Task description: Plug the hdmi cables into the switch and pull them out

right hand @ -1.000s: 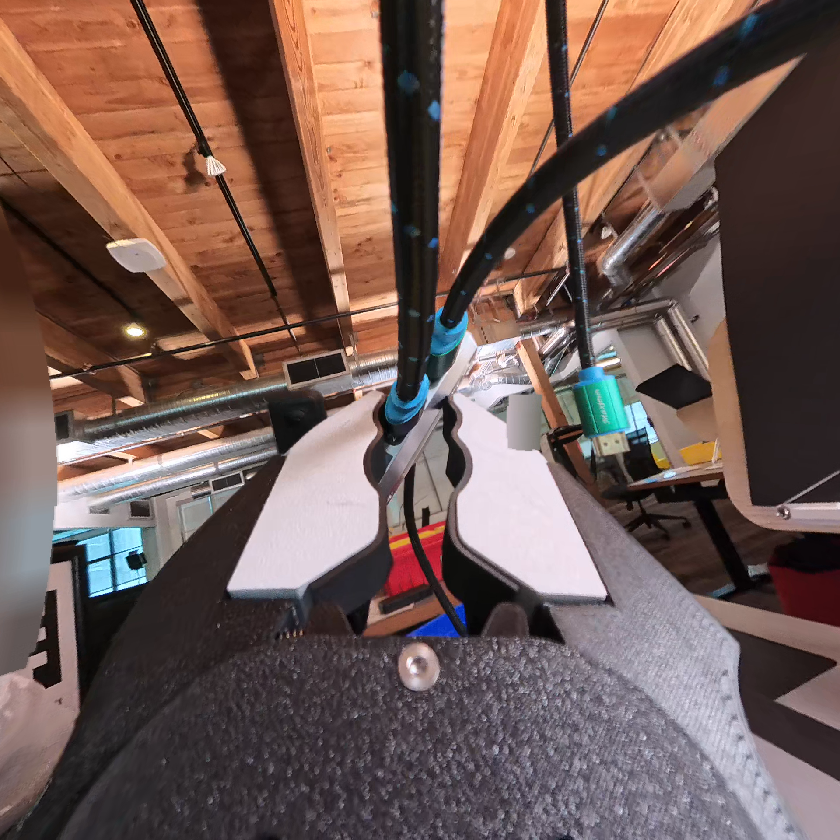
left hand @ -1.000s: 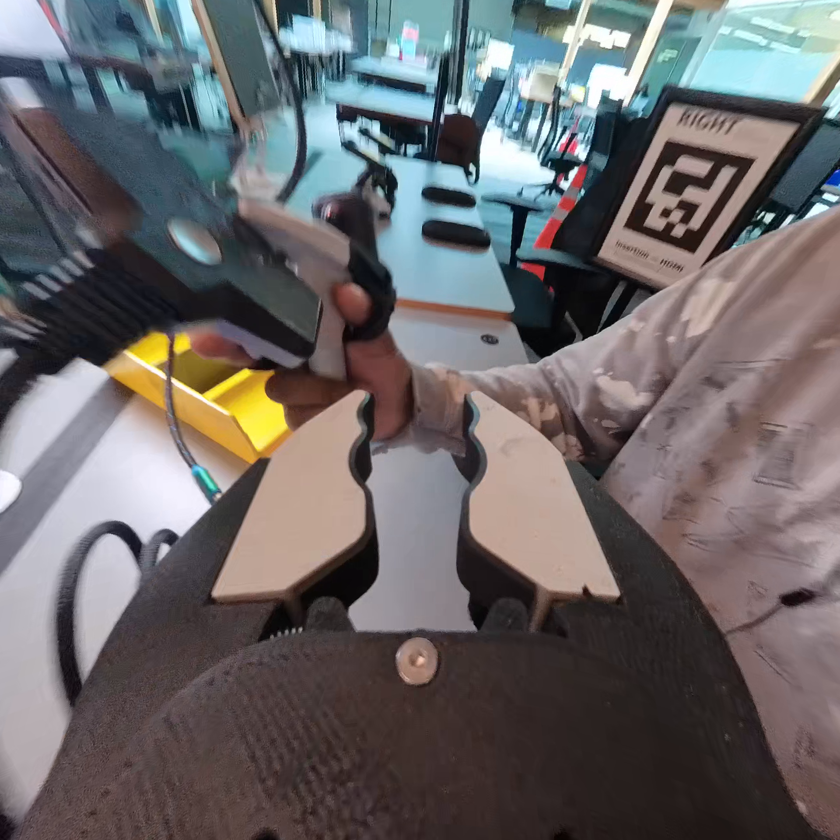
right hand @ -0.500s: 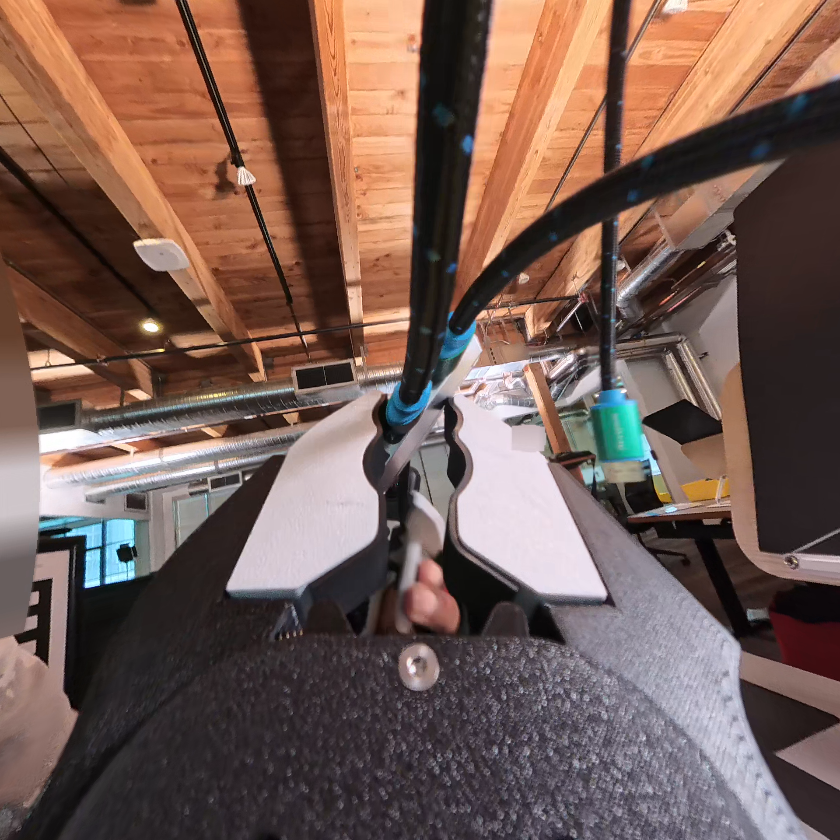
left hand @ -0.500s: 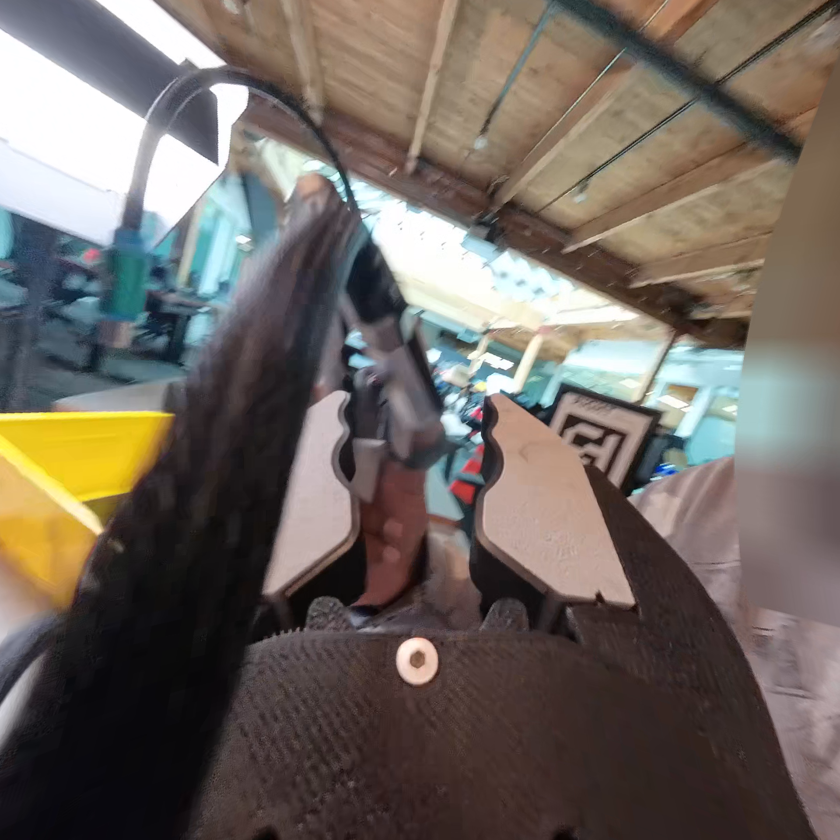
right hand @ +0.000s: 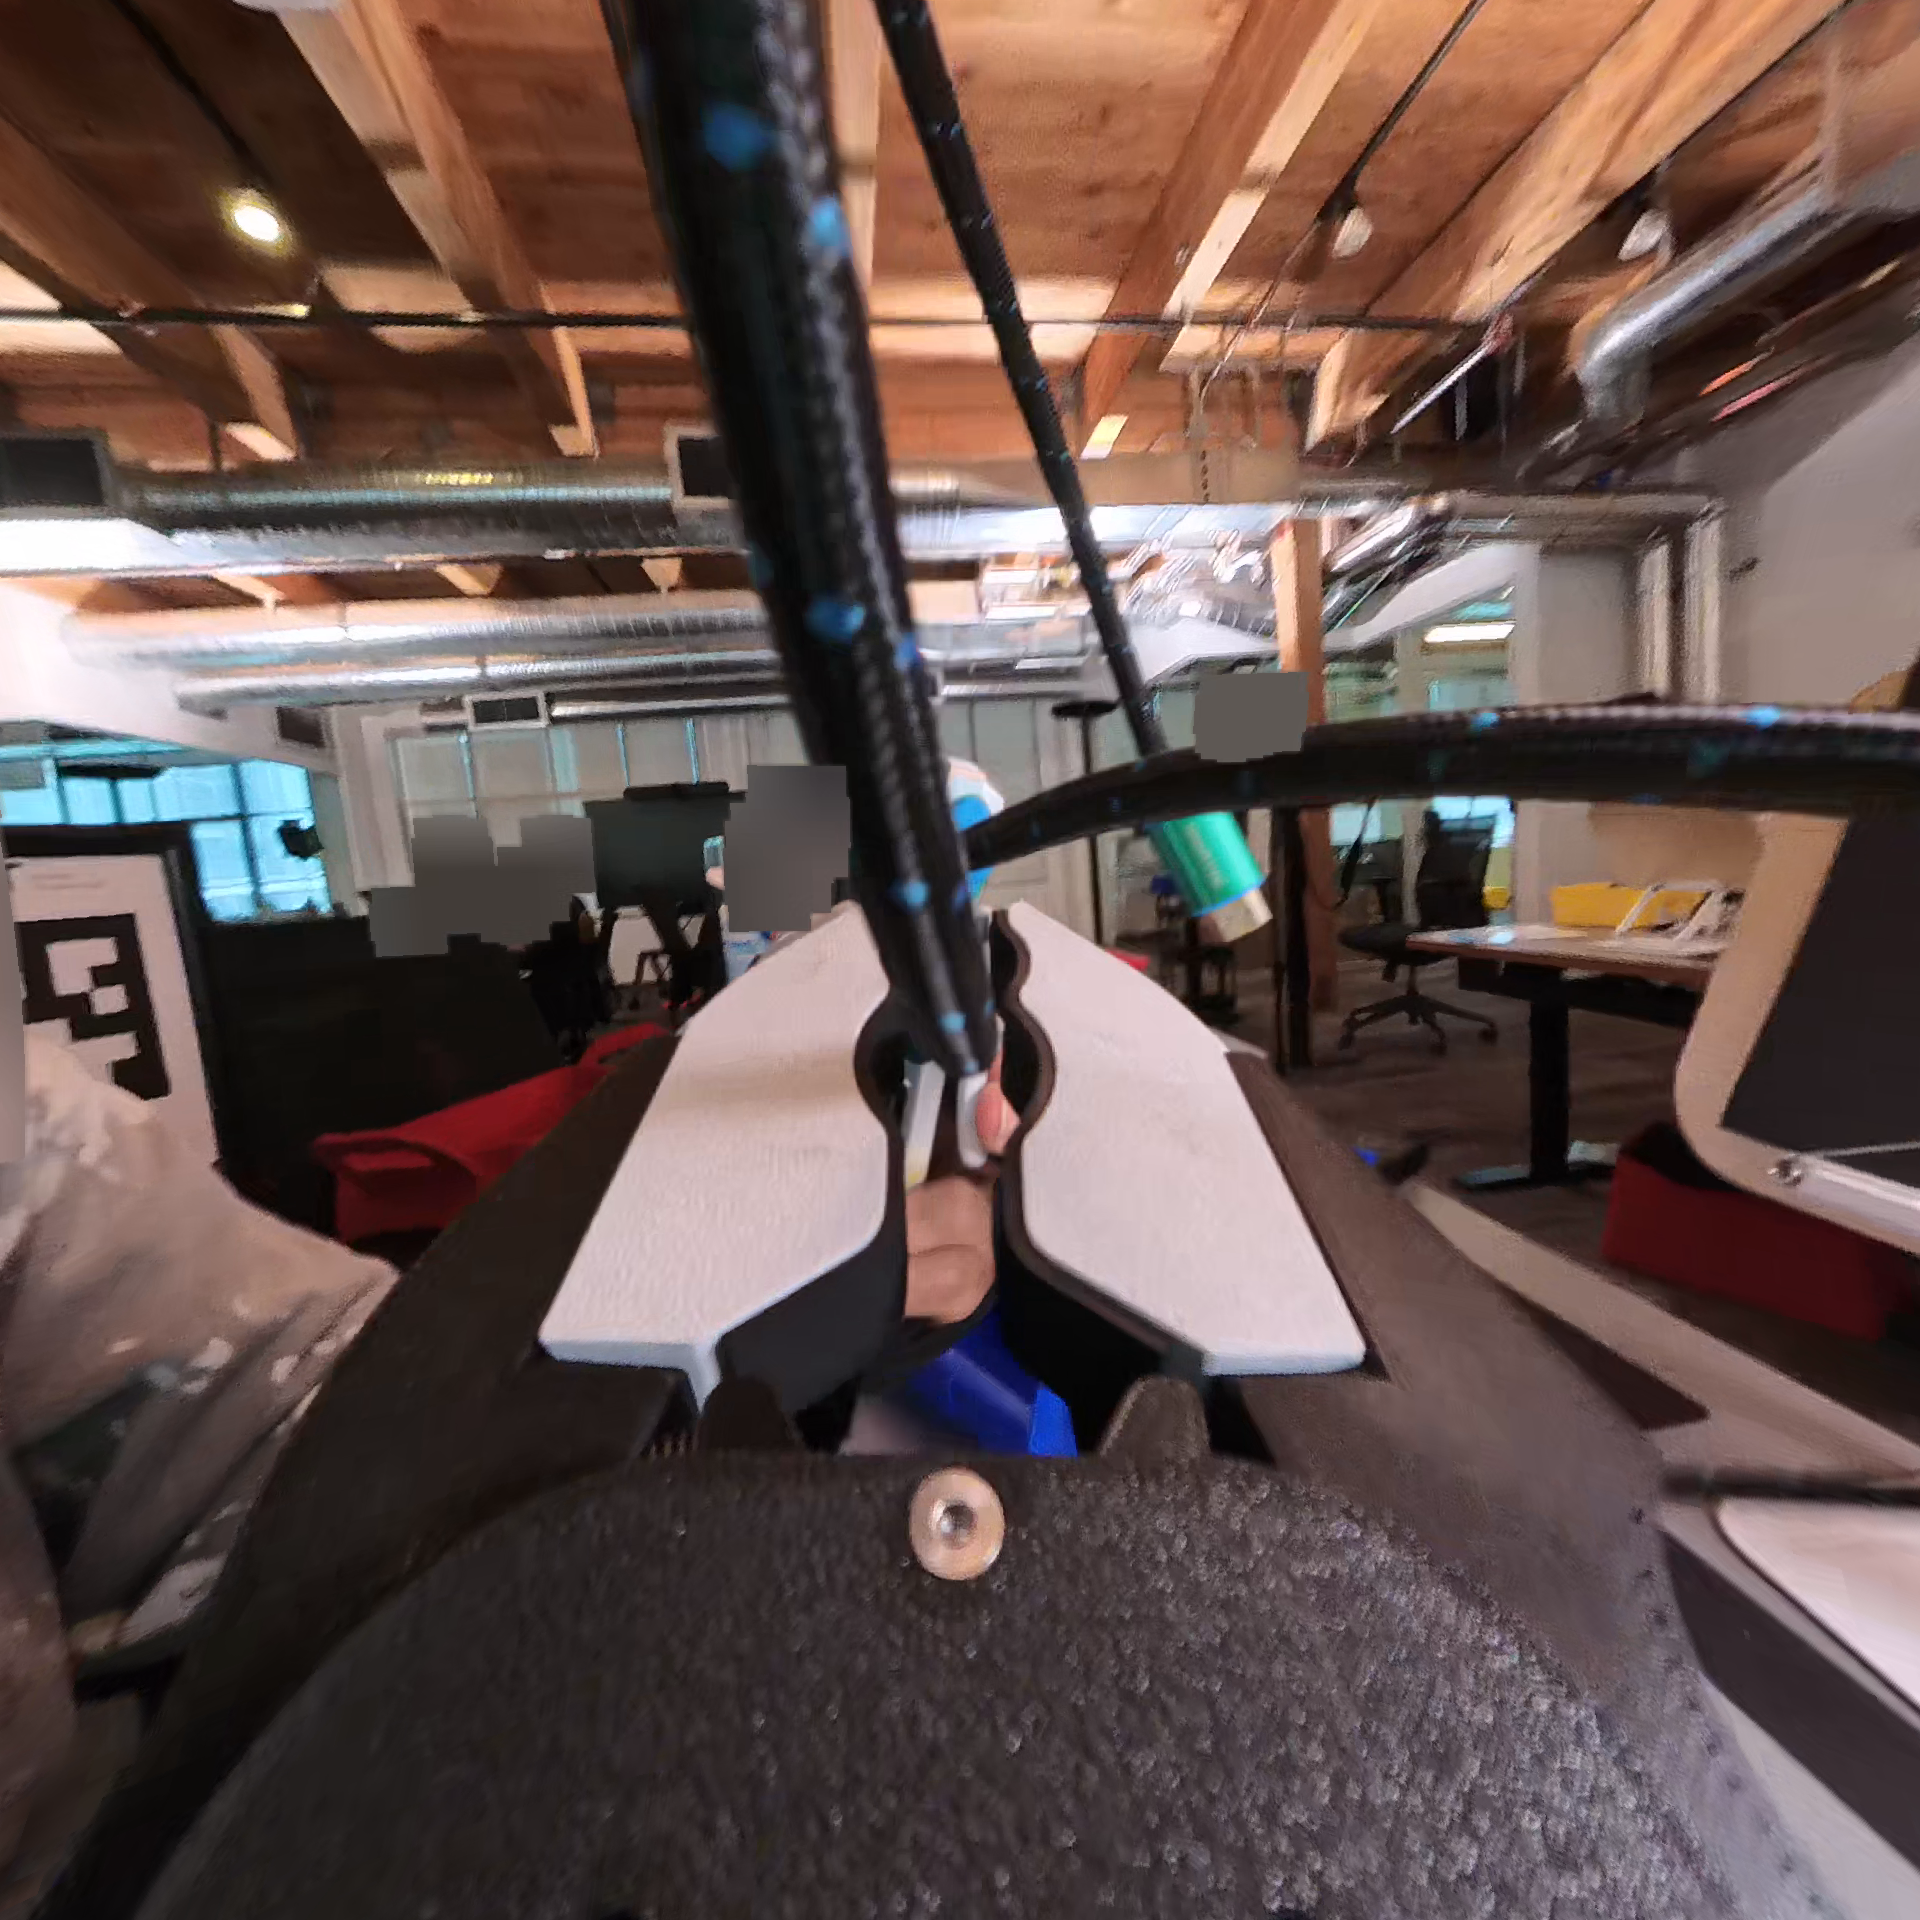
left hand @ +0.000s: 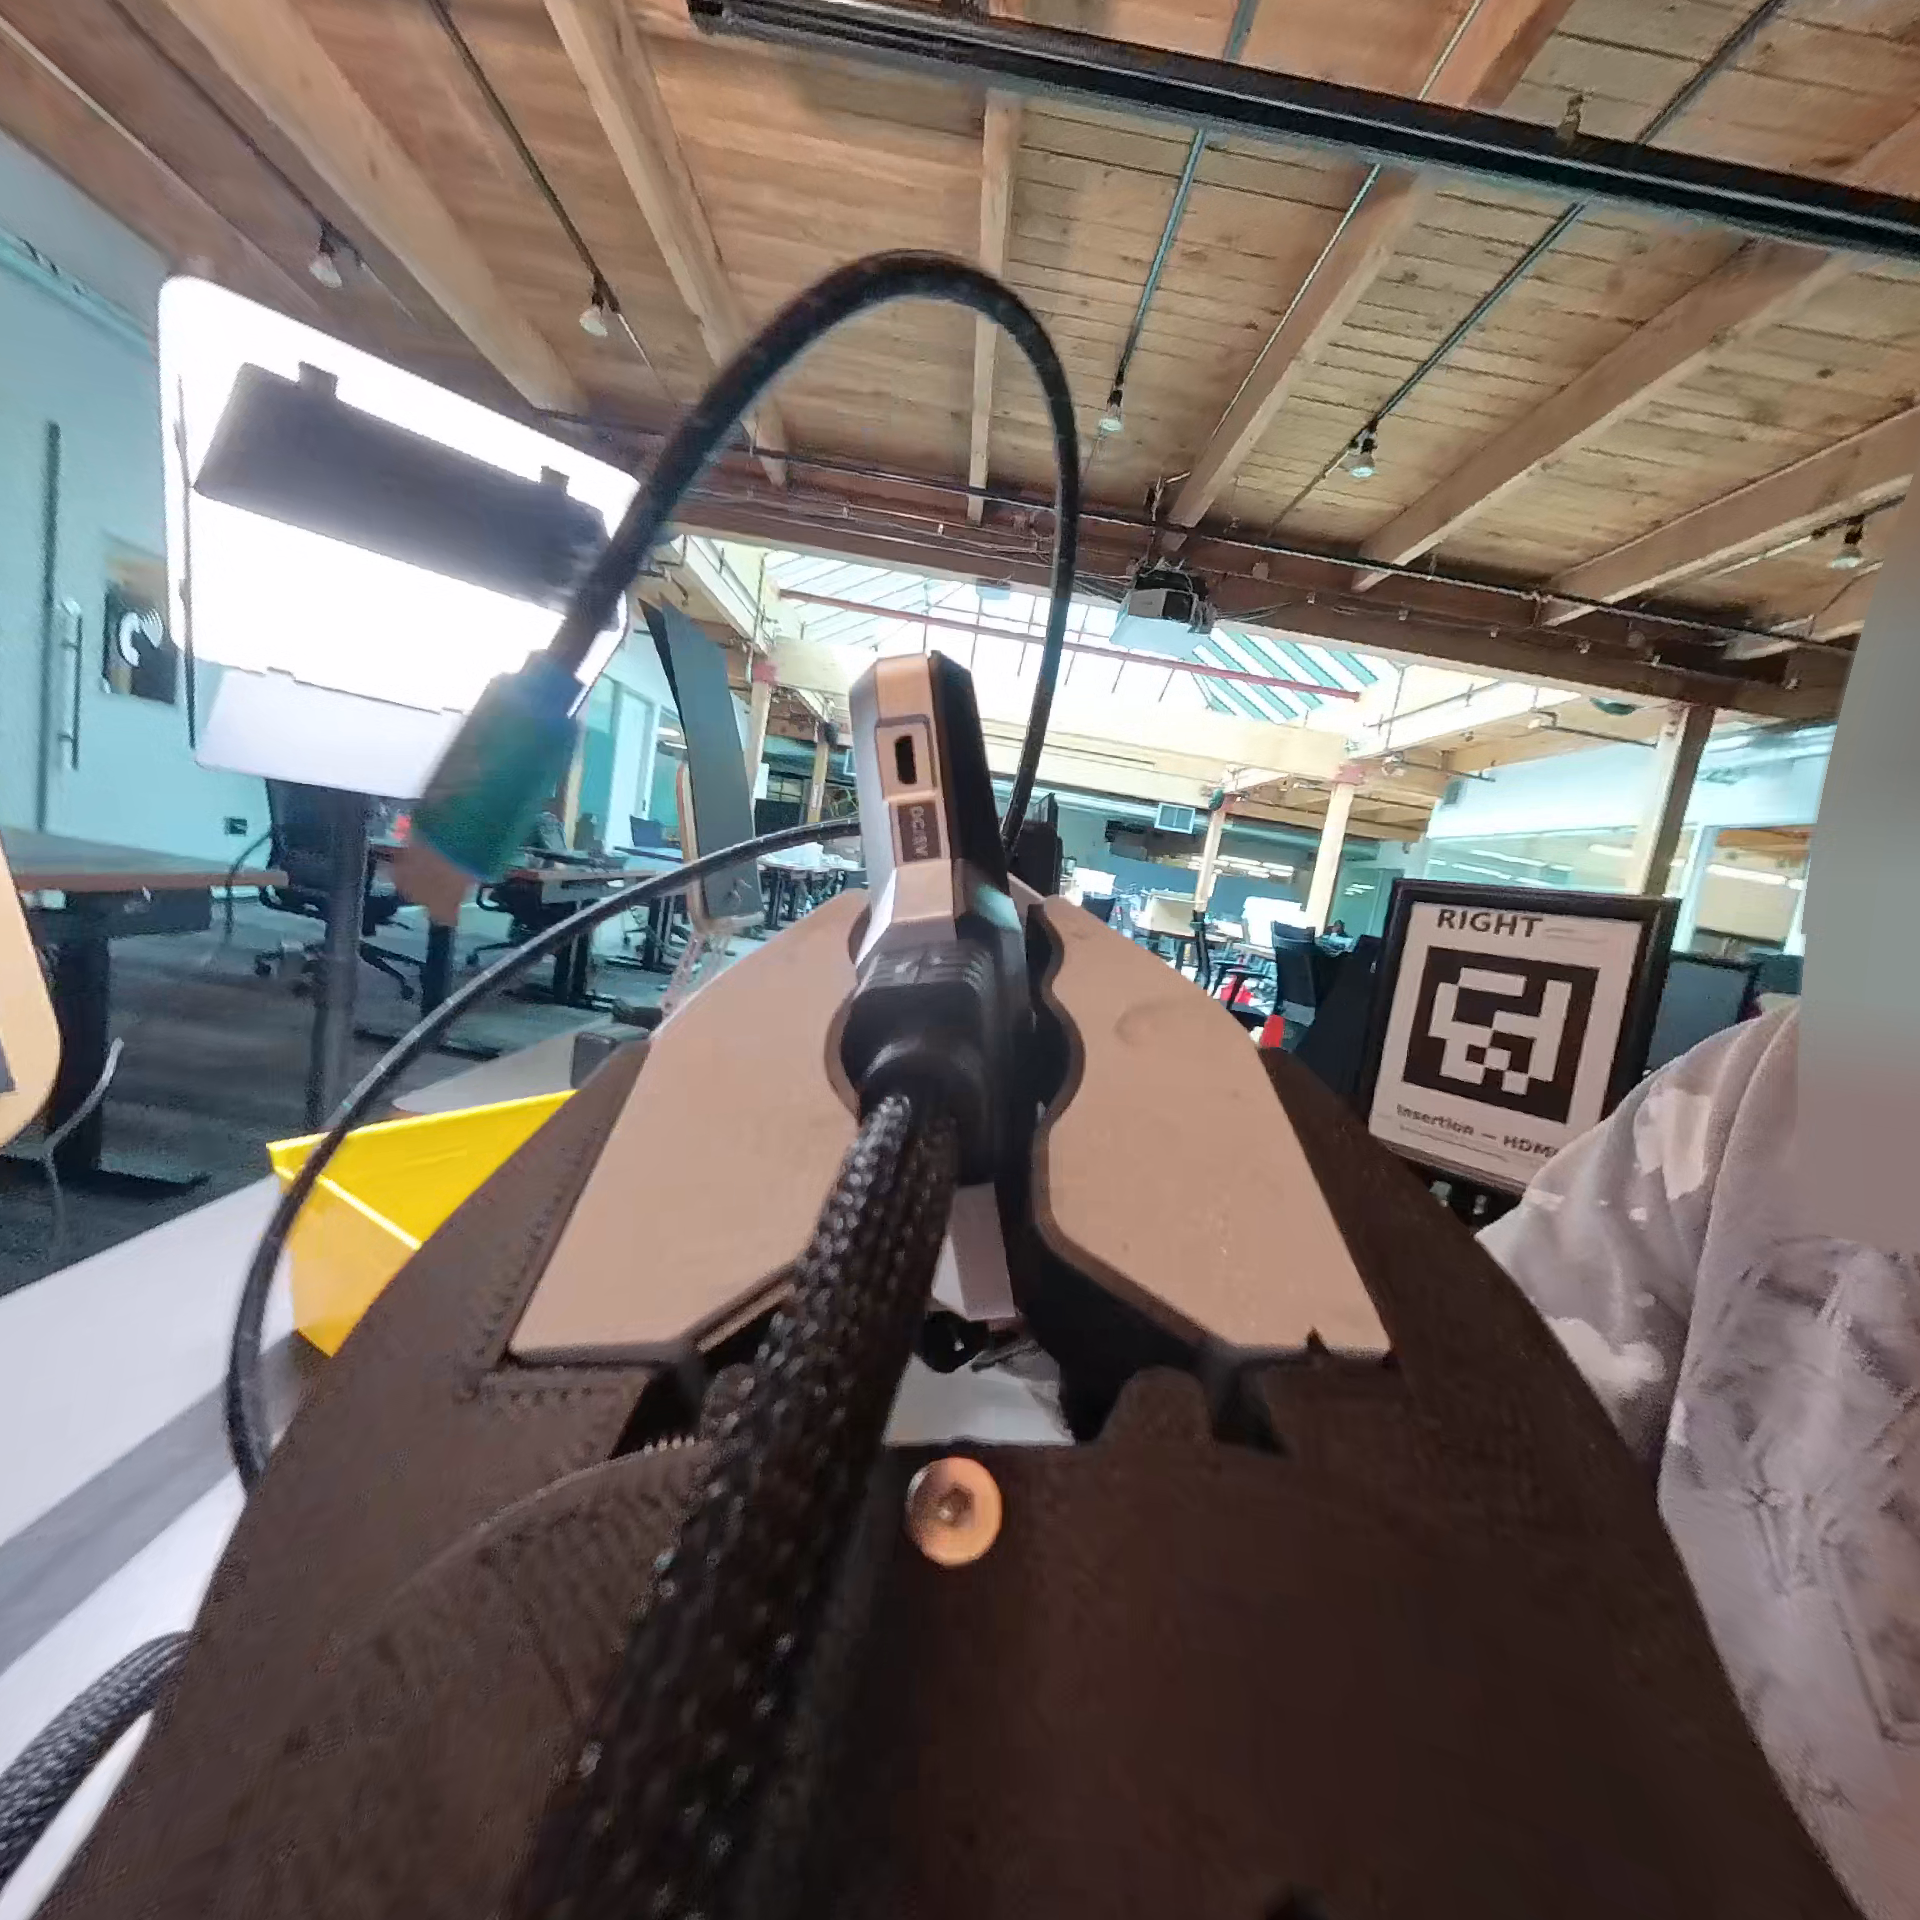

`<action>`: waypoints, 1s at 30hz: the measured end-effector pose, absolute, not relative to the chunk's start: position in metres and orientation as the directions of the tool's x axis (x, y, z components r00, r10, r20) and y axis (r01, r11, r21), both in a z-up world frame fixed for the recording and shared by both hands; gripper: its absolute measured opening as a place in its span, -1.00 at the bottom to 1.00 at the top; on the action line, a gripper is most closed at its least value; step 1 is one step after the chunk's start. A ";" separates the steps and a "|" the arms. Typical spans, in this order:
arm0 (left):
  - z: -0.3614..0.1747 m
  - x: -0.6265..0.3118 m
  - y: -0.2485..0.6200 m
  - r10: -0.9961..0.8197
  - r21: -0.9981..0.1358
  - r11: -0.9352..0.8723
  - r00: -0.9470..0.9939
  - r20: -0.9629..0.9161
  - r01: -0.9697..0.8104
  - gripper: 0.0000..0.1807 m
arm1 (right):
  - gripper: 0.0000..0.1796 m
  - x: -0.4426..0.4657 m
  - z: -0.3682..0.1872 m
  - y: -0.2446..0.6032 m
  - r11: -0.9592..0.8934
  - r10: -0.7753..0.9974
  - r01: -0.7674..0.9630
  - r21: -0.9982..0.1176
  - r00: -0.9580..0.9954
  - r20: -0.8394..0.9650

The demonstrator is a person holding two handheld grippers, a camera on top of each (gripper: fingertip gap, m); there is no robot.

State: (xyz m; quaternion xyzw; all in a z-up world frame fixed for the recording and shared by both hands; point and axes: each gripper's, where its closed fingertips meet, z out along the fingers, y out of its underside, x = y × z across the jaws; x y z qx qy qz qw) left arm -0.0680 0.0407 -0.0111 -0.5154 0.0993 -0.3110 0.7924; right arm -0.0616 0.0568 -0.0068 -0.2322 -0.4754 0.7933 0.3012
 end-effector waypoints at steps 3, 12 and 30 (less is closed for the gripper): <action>-0.007 -0.067 0.037 -0.571 -0.872 0.338 0.814 0.108 0.353 -0.72 | -0.81 -0.061 -0.011 0.051 -0.304 0.696 -0.223 -0.926 -0.716 -0.056; -0.003 -0.061 0.034 -0.584 -0.882 0.330 0.807 0.089 0.336 -0.69 | -0.87 -0.053 -0.008 0.043 -0.245 0.686 -0.231 -0.942 -0.728 0.000; 0.017 -0.047 0.014 -0.598 -0.895 0.361 0.802 -0.005 0.263 -0.72 | -0.88 -0.039 0.012 0.024 -0.359 0.668 -0.360 -0.861 -0.743 0.033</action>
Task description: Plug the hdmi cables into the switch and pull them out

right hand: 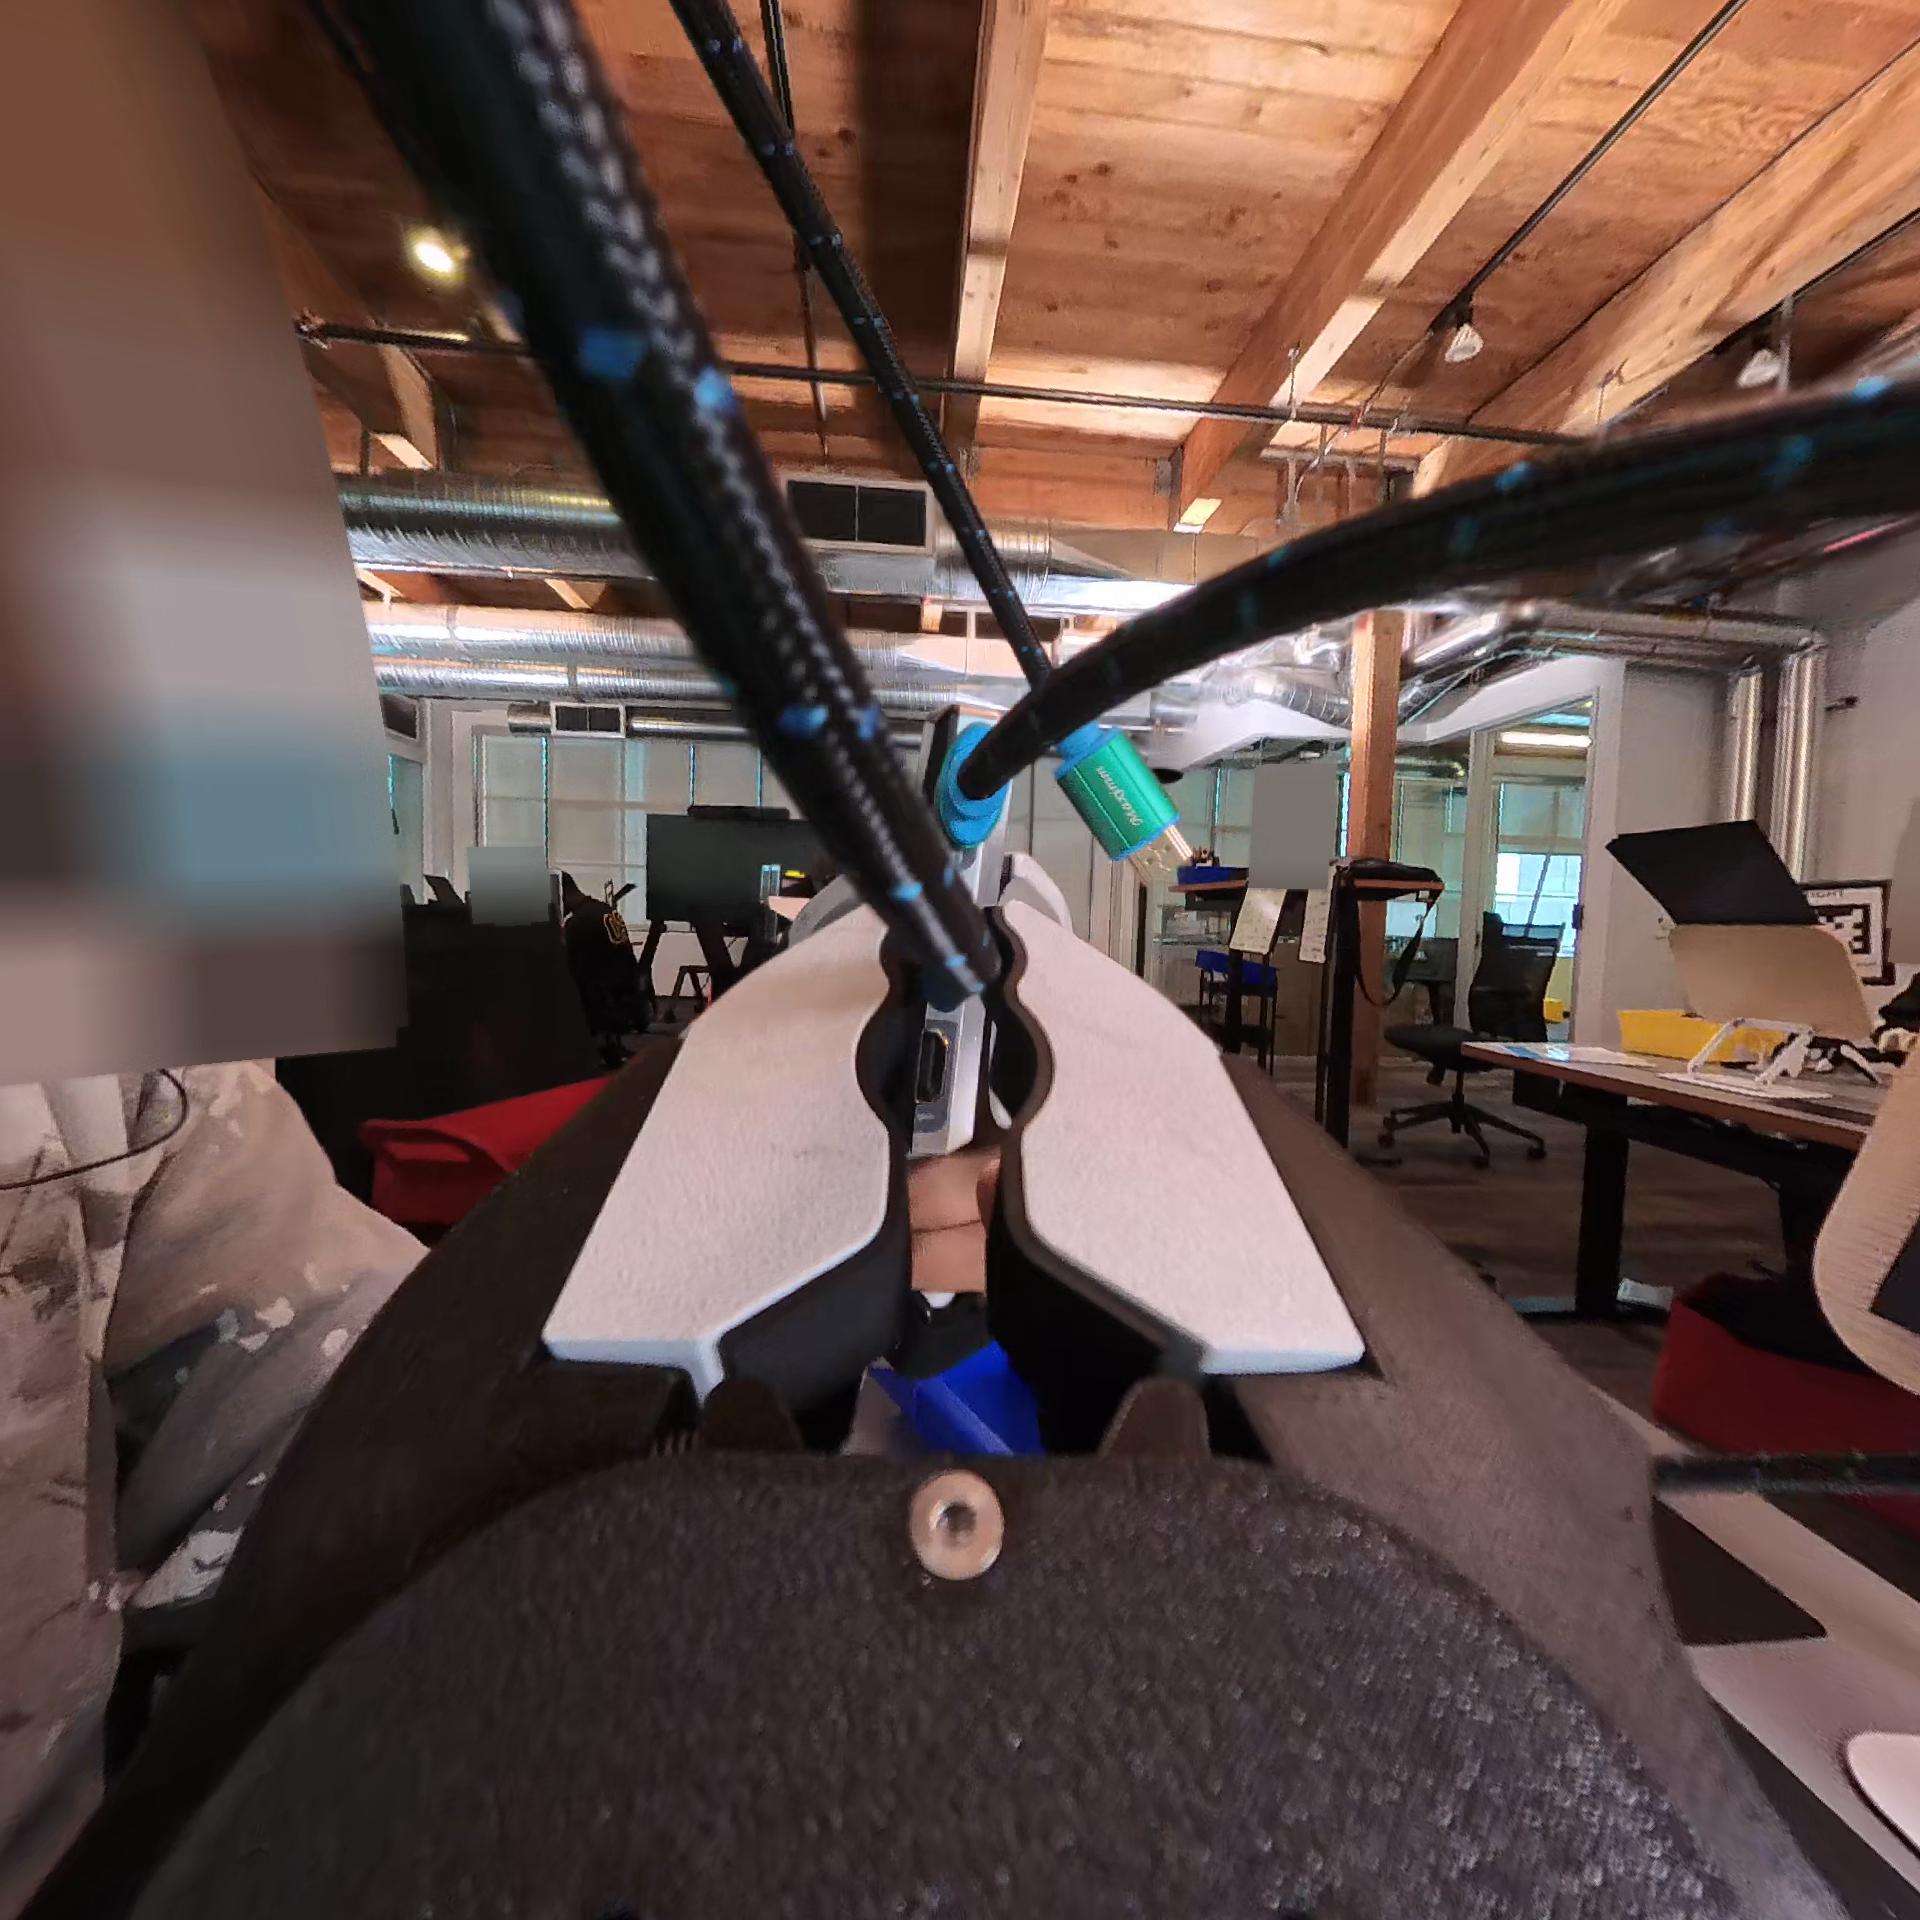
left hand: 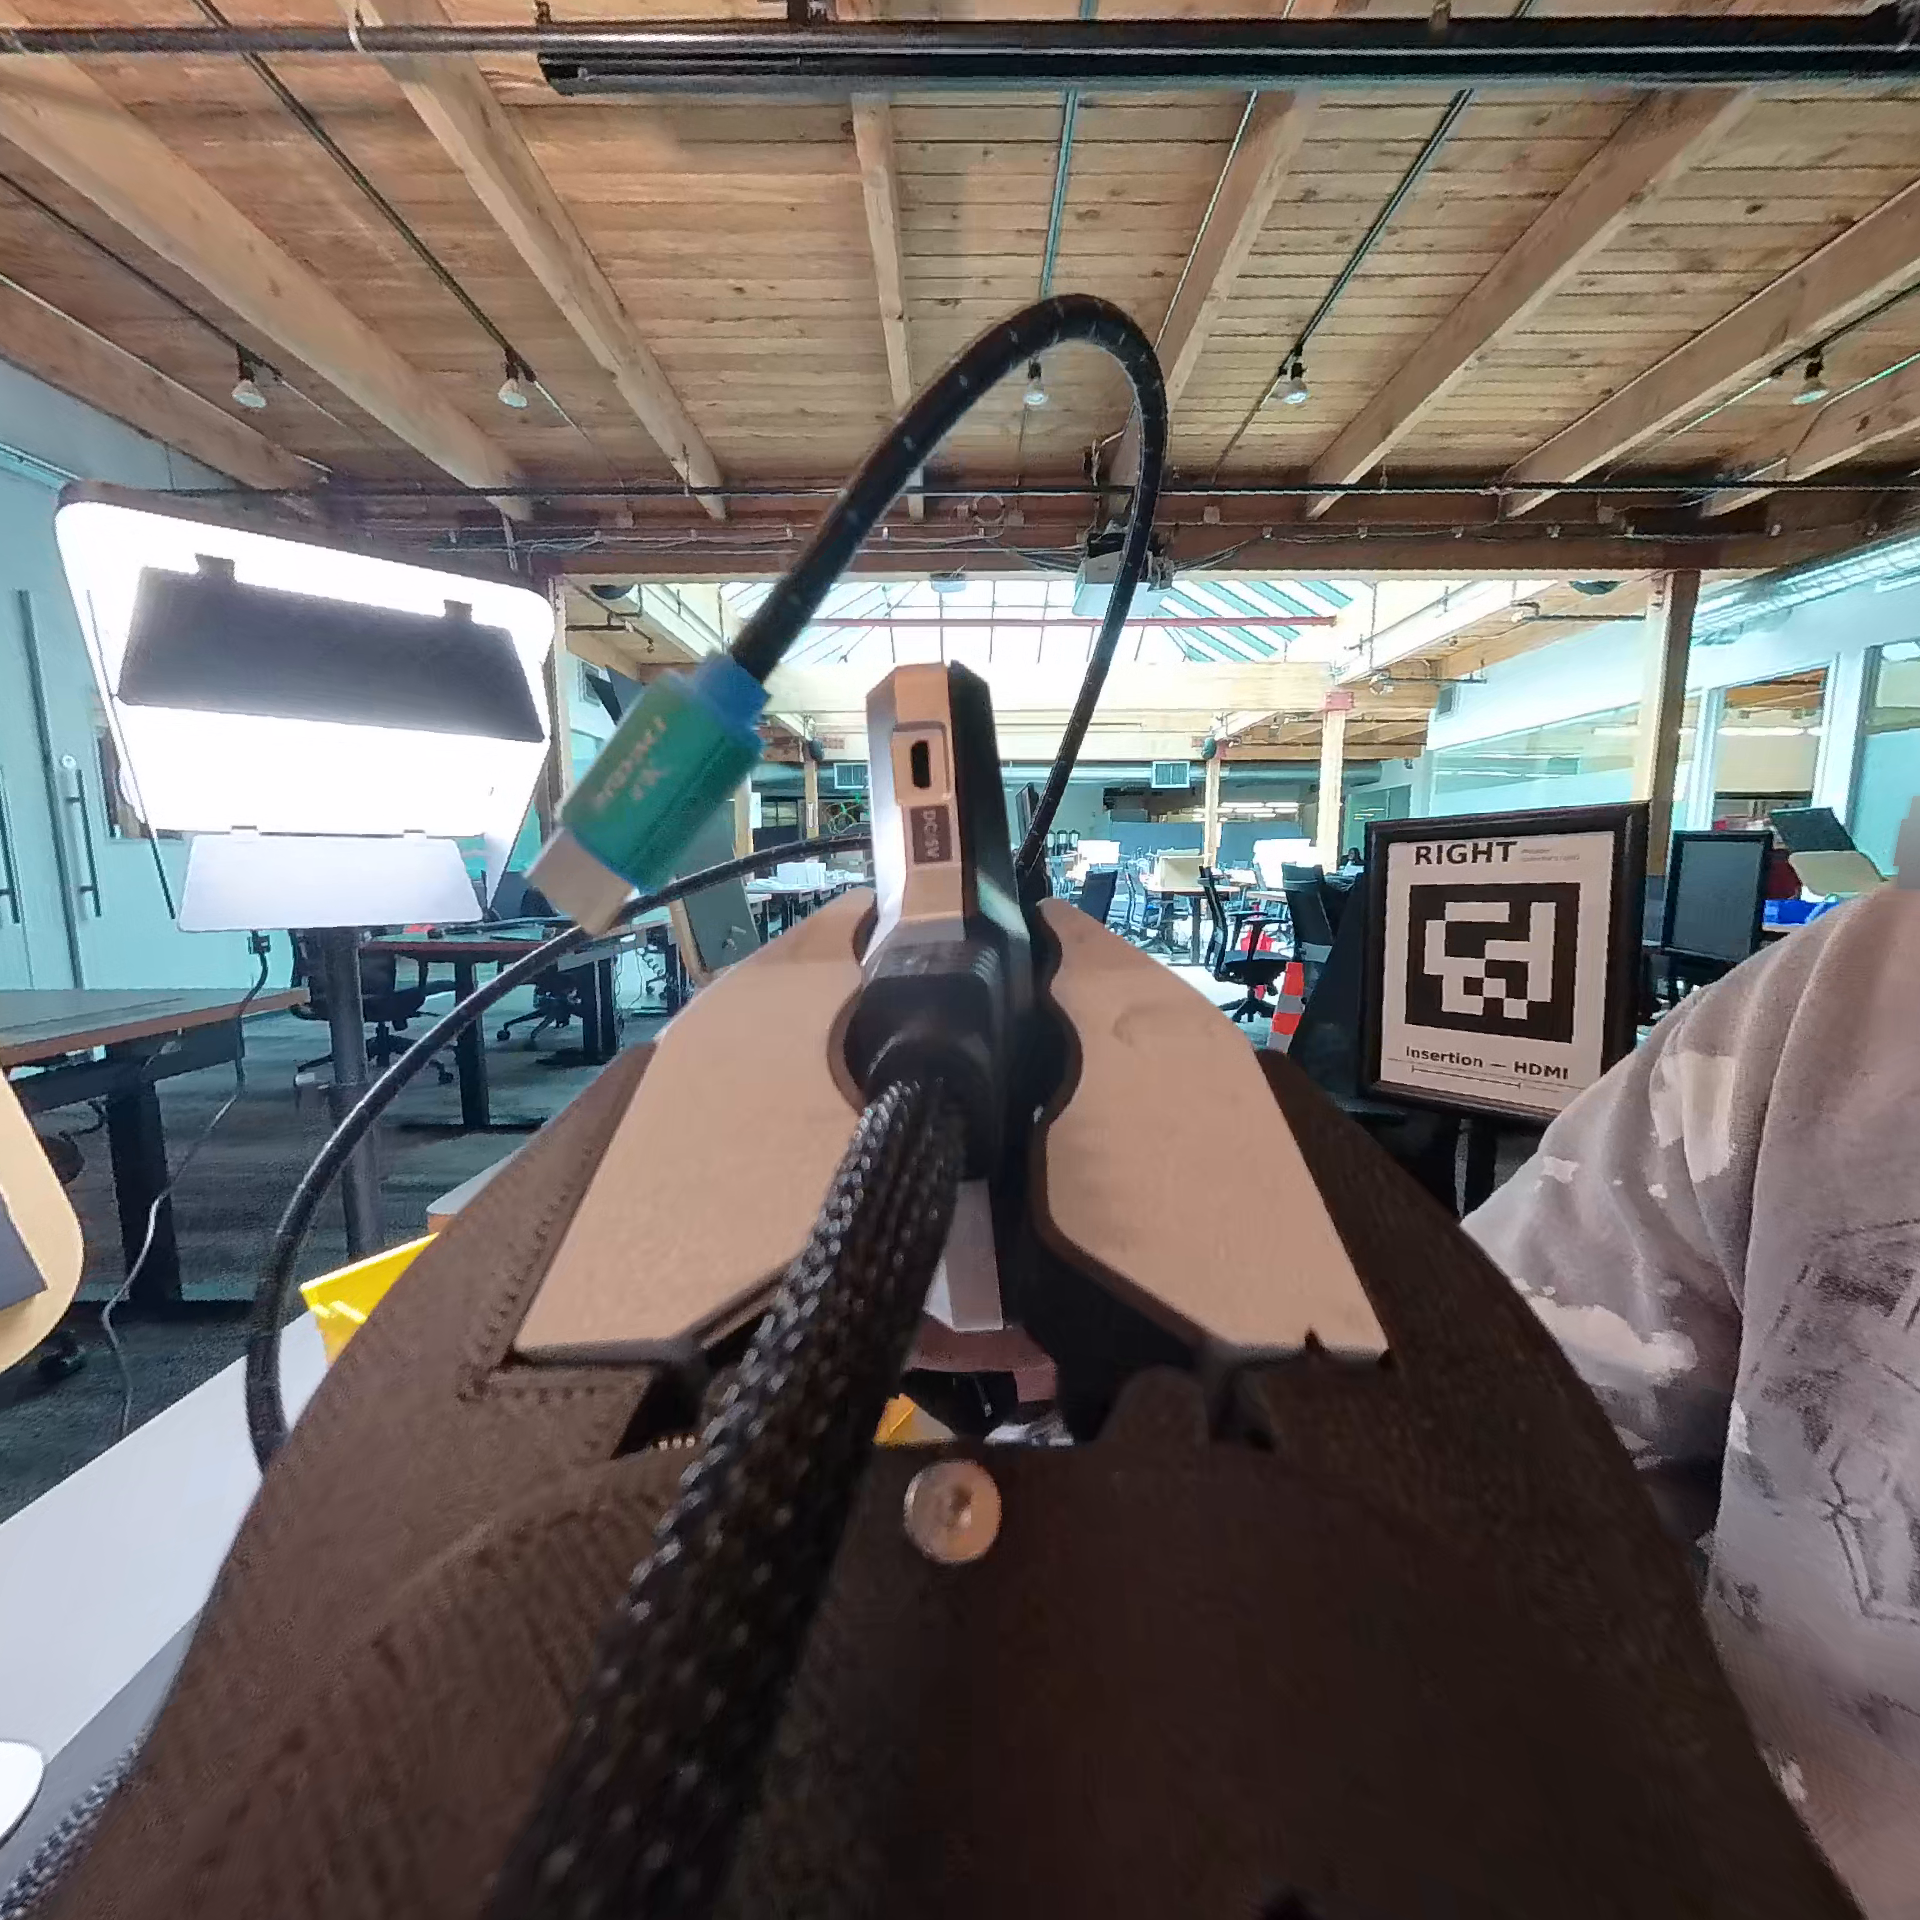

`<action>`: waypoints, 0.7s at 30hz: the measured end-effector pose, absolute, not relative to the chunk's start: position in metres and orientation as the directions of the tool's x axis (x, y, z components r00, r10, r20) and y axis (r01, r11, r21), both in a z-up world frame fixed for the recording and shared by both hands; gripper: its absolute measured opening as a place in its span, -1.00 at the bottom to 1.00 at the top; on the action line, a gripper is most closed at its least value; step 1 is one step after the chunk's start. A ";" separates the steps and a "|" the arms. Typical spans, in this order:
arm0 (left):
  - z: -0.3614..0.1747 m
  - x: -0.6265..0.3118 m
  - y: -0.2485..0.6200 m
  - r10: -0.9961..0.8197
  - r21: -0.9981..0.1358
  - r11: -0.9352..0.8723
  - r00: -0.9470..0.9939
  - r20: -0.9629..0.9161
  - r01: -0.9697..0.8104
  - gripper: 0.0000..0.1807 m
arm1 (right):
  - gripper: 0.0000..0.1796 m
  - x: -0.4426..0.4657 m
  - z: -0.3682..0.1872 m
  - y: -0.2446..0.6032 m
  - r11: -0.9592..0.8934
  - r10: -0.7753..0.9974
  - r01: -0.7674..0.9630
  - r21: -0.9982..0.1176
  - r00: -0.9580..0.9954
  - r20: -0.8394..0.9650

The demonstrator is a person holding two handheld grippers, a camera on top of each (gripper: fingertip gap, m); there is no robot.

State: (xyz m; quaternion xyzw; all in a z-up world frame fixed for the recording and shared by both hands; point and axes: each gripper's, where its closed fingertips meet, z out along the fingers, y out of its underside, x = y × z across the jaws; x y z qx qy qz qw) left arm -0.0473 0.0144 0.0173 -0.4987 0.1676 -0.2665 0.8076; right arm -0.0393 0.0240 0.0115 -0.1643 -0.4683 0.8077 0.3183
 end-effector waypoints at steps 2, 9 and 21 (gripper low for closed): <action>0.019 -0.044 0.013 -0.600 -0.891 0.372 0.800 -0.017 0.260 -0.72 | -0.88 -0.032 0.019 0.031 -0.395 0.671 -0.398 -0.828 -0.741 0.036; 0.063 -0.099 -0.052 -0.466 -0.823 0.521 0.883 -0.054 0.225 -0.72 | -0.87 0.002 0.022 0.112 -0.157 0.882 -0.350 -0.924 -0.471 0.029; 0.066 -0.138 -0.065 -0.342 -0.837 0.490 0.937 0.075 0.246 -0.72 | -0.88 0.063 -0.065 0.220 -0.069 0.984 0.334 -0.940 -0.134 -0.120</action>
